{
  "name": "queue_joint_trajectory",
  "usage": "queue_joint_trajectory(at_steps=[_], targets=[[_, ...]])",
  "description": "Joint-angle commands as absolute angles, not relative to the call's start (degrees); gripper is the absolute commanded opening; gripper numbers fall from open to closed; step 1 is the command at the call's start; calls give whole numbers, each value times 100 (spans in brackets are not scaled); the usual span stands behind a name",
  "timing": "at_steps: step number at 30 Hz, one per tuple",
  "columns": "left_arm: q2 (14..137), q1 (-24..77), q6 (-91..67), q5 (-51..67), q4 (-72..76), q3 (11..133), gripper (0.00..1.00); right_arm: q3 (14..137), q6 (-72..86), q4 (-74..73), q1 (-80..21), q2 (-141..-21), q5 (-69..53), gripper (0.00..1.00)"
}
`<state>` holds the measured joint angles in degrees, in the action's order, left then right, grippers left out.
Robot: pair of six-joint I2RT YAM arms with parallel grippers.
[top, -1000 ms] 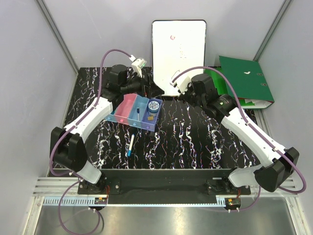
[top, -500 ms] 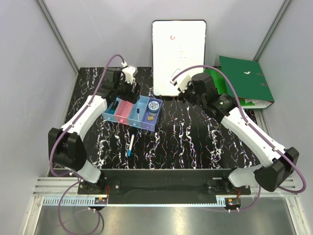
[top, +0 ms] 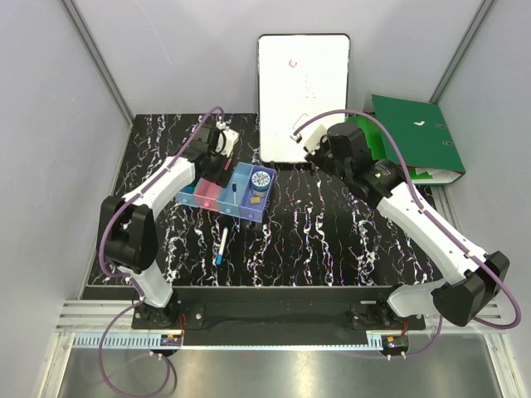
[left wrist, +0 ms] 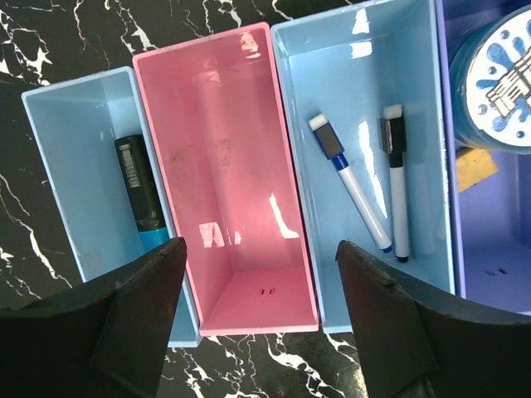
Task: Sort the stationery into containers
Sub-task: Move the storage box to the center of the board.
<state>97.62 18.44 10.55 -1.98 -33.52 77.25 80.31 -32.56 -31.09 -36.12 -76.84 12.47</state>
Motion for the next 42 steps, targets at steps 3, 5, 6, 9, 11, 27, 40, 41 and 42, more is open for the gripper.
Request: queue_joint_trajectory(at_steps=[3, 5, 6, 9, 11, 27, 40, 41, 42], targets=[[9949, 1942, 1090, -519, -3305, 7831, 74, 8499, -3305, -2777, -3656, -7550, 1362, 0], [10028, 1977, 1029, -492, -3305, 7840, 73, 8578, -3305, -2777, -3665, -7550, 1362, 0], [10063, 1995, 1011, -483, -3305, 7831, 73, 8604, -3305, -2769, -3665, -7559, 1362, 0], [10186, 2048, 949, -483, -3313, 7866, 73, 8648, -3296, -2777, -3665, -7541, 1354, 0], [10300, 2048, 879, -466, -3313, 7910, 72, 8666, -3296, -2777, -3656, -7532, 1336, 0], [10828, 2302, 616, -431, -3682, 8455, 10, 8640, -3199, -2777, -3665, -7365, 1283, 0], [11276, 2645, -448, 1071, -4640, 9500, 0, 8438, -3129, -2777, -3674, -7181, 1301, 0], [11294, 2663, -596, 1185, -4684, 9544, 0, 8411, -3129, -2786, -3665, -7172, 1301, 0], [11311, 2707, -659, 1343, -4711, 9571, 0, 8411, -3129, -2786, -3665, -7146, 1301, 0]])
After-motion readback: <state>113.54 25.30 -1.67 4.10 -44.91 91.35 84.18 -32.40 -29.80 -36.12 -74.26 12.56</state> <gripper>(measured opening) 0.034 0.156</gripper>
